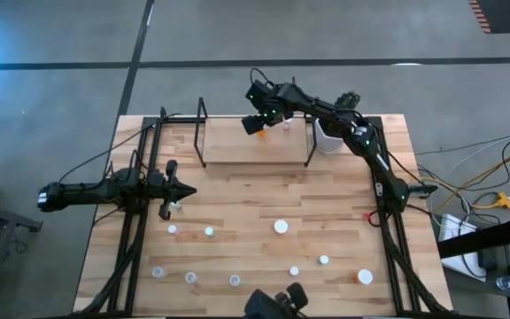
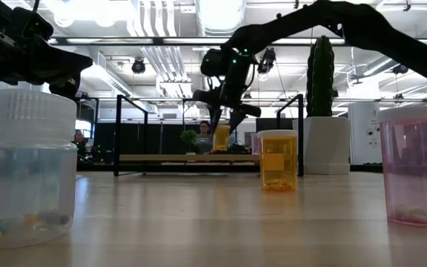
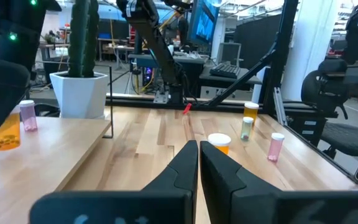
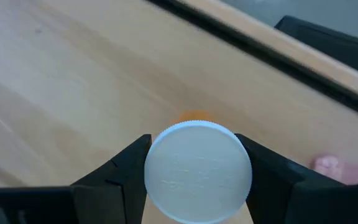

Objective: Pick and place medicine bottles onto shelf by color
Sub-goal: Put the top orange pill bottle on the shelf

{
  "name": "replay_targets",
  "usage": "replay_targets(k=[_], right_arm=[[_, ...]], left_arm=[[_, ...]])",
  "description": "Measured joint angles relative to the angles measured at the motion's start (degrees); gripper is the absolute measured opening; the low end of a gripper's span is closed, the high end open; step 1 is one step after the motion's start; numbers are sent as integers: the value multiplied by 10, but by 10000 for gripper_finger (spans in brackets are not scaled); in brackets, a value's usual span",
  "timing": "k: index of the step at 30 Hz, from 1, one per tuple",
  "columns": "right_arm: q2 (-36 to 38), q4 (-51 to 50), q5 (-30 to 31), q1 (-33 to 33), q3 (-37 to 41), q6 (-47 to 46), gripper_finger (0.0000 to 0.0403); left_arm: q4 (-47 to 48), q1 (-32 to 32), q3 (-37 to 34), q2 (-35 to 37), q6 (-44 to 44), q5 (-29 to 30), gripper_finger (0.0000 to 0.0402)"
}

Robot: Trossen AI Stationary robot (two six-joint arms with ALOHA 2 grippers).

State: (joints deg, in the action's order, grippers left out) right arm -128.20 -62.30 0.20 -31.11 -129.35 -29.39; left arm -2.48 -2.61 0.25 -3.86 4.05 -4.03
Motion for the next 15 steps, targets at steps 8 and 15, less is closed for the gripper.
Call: replay_targets(k=[8,15], right_arm=[[-1,-5,40,-3,2,0,197],[-5,-10,59,-4,11,-6,201]], left_arm=[[0,0,0,-1,0,0,0],[0,0,0,-1,0,0,0]])
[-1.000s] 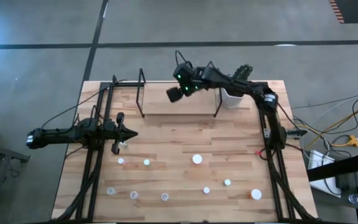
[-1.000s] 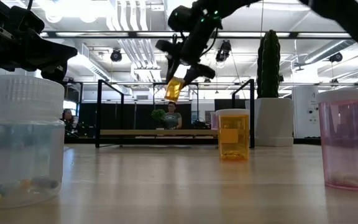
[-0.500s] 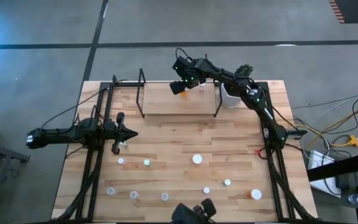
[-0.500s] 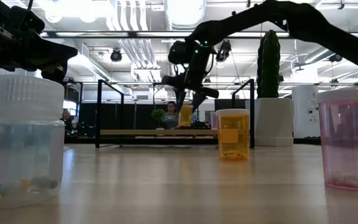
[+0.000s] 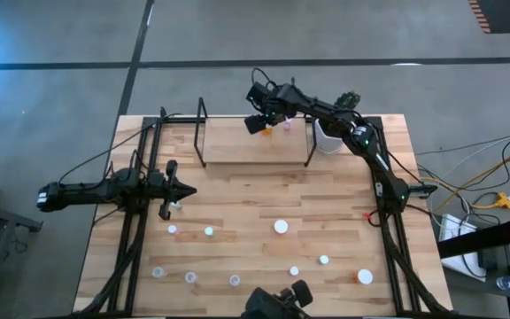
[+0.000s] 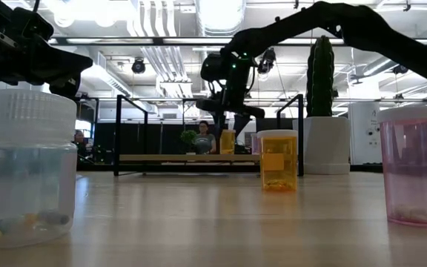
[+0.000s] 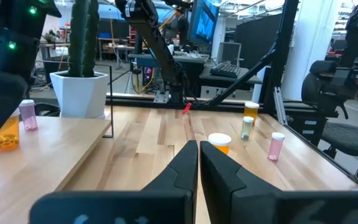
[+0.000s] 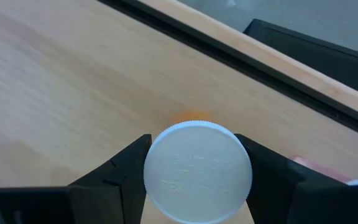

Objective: Pick and place medicine bottles onto shelf by color
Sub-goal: Put the top orange pill bottle on the shelf, then put the middle left blue pill bottle on the shelf

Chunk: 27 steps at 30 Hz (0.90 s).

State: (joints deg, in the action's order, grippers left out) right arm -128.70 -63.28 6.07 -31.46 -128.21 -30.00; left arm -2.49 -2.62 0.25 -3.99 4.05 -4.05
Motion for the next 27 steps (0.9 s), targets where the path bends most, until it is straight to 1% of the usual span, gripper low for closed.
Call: replay_targets(k=[5,13,17,22,27], right_arm=[[0,2,-3,0,11,2,216],[0,29,-20,0,16,19,284],[0,36,-25,1,6,29,309],[7,41,-25,3,-13,31,319],[11,40,-14,9,-43,40,315]], left_arm=[[0,0,0,0,0,0,0],[0,0,0,0,0,0,0],[0,0,0,0,0,0,0],[0,0,0,-1,0,0,0],[0,0,0,-1,0,0,0]])
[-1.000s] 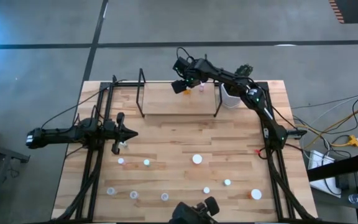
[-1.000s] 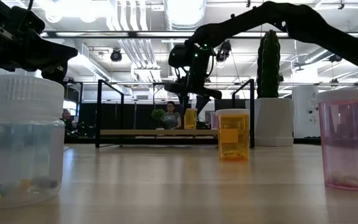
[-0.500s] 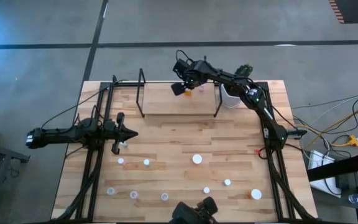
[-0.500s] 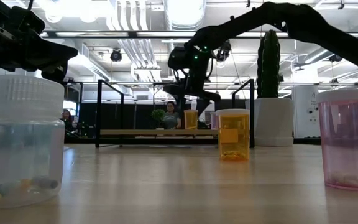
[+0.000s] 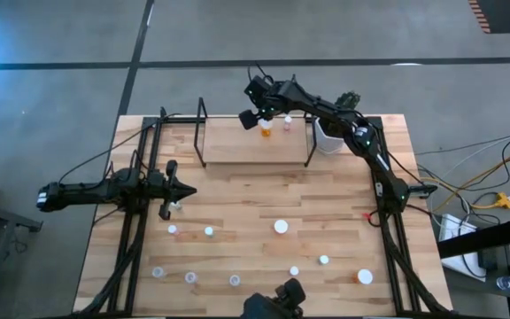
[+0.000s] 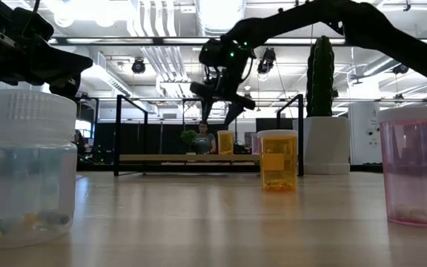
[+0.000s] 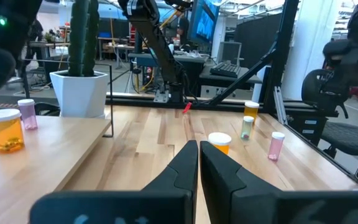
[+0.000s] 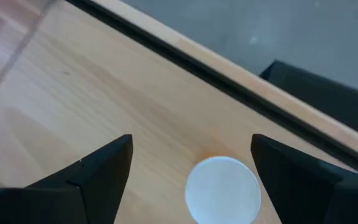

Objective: Pick and place medicine bottles onto shelf by color
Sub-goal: Put the middle left blue pill bottle on the shelf

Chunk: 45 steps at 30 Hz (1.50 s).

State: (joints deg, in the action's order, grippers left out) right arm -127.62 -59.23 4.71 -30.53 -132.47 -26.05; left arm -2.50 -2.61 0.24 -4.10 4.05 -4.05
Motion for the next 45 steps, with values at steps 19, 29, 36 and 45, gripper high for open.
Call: replay_targets(k=[19,29,36,45], right_arm=[[101,-36,2,237,7,197,304],[183,-28,10,370,203,43,304],[320,29,45,443,391,-173,304],[438,47,43,522,528,-289,304]], left_arm=[[-1,0,0,0,0,0,0],[0,0,0,0,-7,1,0],[-2,0,0,1,-46,11,0],[-167,0,0,-2,213,18,0]])
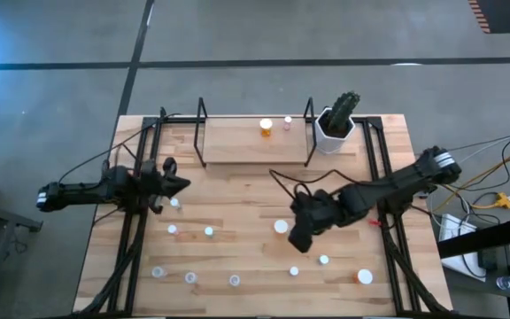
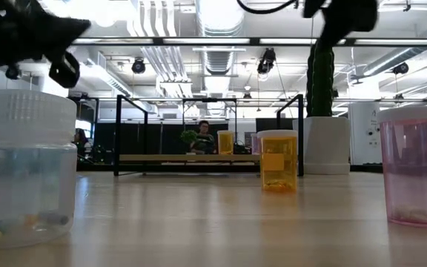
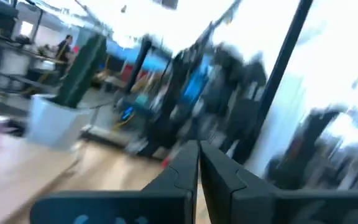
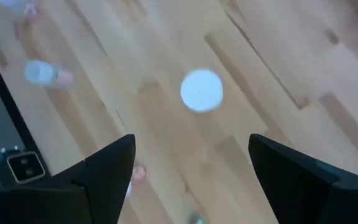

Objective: Pick and place medicine bottles onto shelf by color
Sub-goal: Put the middle left blue pill bottle on the shelf

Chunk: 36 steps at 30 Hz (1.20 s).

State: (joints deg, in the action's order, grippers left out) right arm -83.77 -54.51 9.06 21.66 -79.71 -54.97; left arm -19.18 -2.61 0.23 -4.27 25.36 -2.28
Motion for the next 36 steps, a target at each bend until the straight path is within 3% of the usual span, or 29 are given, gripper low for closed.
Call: replay_targets(k=[4,10,18,24,29,33,36], right_arm=[[12,1,9,7,34,-29,304],[14,23,61,18,70,-11,304],[14,71,147,18,91,-11,304],[27,63,211,16,93,19,304],[52,52,216,16,94,43,304],[68,38,216,16,94,67,304],[81,34,225,16,94,88,304]], left_arm=[[-104,0,3,-10,119,28,0],[-98,0,54,-80,133,32,0],[-4,1,176,-251,189,-7,0],[-60,0,230,-416,199,-9,0],[-82,2,291,-537,188,-30,0],[18,17,371,-601,114,-75,0],[151,29,449,-627,51,-77,0]])
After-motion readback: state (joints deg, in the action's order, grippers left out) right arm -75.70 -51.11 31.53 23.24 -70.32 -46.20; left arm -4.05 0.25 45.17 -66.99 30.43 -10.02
